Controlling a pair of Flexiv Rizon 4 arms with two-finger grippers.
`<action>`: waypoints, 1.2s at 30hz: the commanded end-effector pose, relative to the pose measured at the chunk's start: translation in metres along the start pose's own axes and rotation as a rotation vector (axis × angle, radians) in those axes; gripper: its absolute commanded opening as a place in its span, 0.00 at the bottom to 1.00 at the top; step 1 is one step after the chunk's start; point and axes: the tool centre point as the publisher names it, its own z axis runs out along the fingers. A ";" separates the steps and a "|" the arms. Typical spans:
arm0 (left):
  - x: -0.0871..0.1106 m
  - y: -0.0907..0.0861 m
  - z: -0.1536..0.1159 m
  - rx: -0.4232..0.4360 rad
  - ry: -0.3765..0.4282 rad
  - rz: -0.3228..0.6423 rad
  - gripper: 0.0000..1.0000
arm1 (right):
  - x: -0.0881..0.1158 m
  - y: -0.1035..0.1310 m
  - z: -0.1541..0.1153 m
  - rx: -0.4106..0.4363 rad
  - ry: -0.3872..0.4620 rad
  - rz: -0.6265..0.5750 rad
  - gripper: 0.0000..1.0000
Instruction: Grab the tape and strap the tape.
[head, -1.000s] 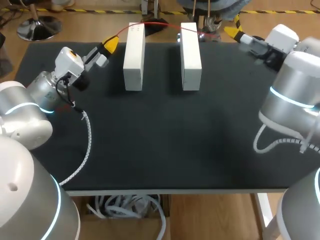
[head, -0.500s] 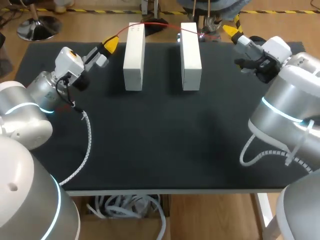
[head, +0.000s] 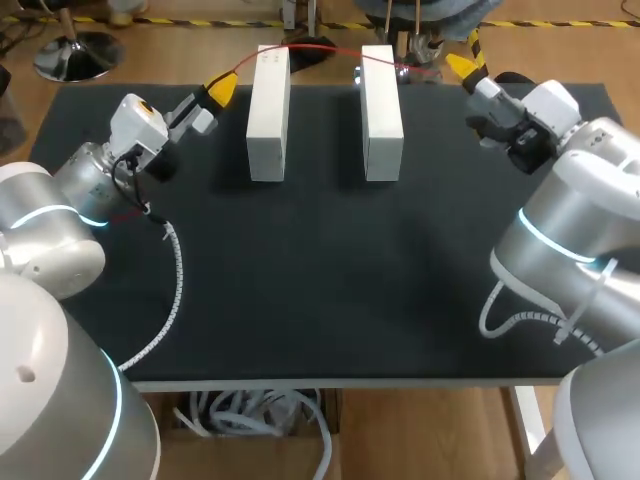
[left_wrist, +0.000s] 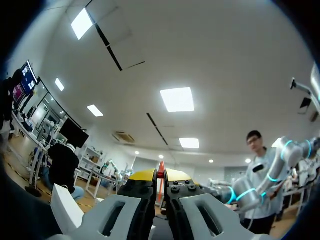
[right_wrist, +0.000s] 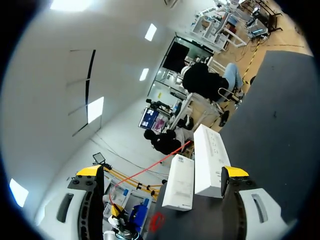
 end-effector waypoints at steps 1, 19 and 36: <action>0.000 0.001 0.000 0.002 0.000 0.001 0.00 | -0.001 -0.001 0.000 -0.004 0.003 0.001 1.00; 0.000 0.001 0.000 0.002 0.000 0.001 0.00 | 0.006 0.005 0.018 -0.148 -0.095 0.838 1.00; 0.000 0.001 0.000 0.002 0.000 0.001 0.00 | 0.013 -0.006 0.042 -0.275 0.001 0.893 1.00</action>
